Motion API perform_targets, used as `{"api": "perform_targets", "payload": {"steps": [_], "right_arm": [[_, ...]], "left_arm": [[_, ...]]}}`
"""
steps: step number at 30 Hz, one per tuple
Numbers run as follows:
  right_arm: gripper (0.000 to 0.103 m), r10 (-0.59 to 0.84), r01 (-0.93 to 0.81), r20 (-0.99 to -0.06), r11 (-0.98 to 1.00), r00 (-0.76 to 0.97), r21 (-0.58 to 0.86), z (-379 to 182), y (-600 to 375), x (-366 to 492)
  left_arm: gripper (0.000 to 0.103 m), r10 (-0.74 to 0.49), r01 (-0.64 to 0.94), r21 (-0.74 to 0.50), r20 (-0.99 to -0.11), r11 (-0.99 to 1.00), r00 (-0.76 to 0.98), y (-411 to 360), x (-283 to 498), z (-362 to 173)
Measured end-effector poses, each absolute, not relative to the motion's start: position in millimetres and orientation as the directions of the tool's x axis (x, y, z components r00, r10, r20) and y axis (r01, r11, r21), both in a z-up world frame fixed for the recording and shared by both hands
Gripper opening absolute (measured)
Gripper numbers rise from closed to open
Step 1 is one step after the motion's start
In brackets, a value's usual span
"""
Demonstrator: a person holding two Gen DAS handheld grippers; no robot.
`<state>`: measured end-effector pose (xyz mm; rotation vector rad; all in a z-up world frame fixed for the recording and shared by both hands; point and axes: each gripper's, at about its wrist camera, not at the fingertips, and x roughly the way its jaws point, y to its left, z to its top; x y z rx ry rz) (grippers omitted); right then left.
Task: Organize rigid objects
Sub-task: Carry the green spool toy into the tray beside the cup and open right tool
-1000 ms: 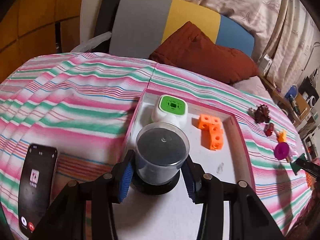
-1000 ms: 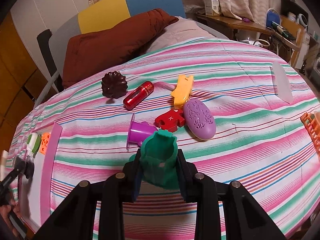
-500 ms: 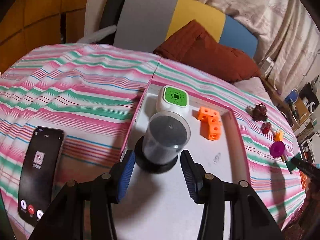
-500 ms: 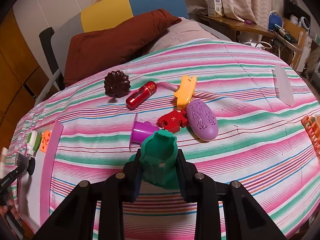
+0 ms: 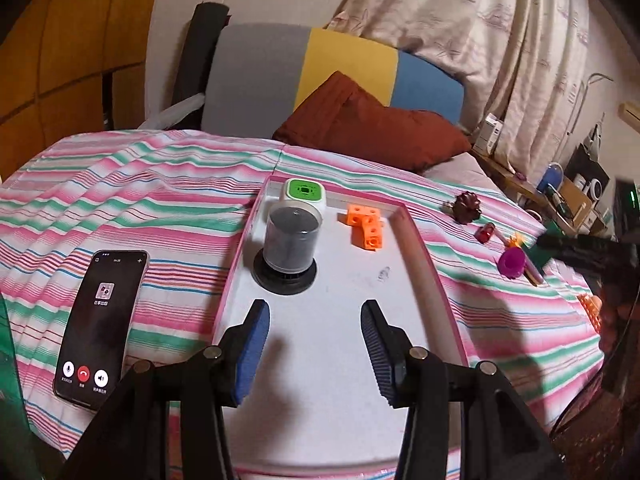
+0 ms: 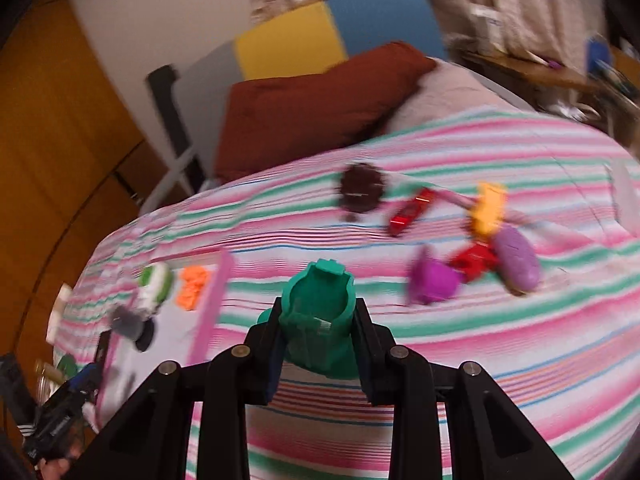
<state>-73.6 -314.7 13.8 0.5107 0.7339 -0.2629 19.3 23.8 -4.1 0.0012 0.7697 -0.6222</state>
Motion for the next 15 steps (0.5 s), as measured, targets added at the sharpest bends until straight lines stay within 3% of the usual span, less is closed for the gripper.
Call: {"api": "perform_targets", "payload": {"steps": [8, 15], "right_arm": [[0.031, 0.055, 0.23, -0.701, 0.923, 0.711, 0.307, 23.6, -228.1, -14.1], [0.031, 0.072, 0.206, -0.779, 0.945, 0.623, 0.252, -3.0, -171.1, 40.2]], "left_arm": [[0.048, -0.536, 0.533, -0.226, -0.641, 0.816, 0.549, 33.1, 9.0, -5.8], [0.048, -0.522, 0.527, -0.211, -0.648, 0.823, 0.554, 42.9, 5.1, -8.5]]}}
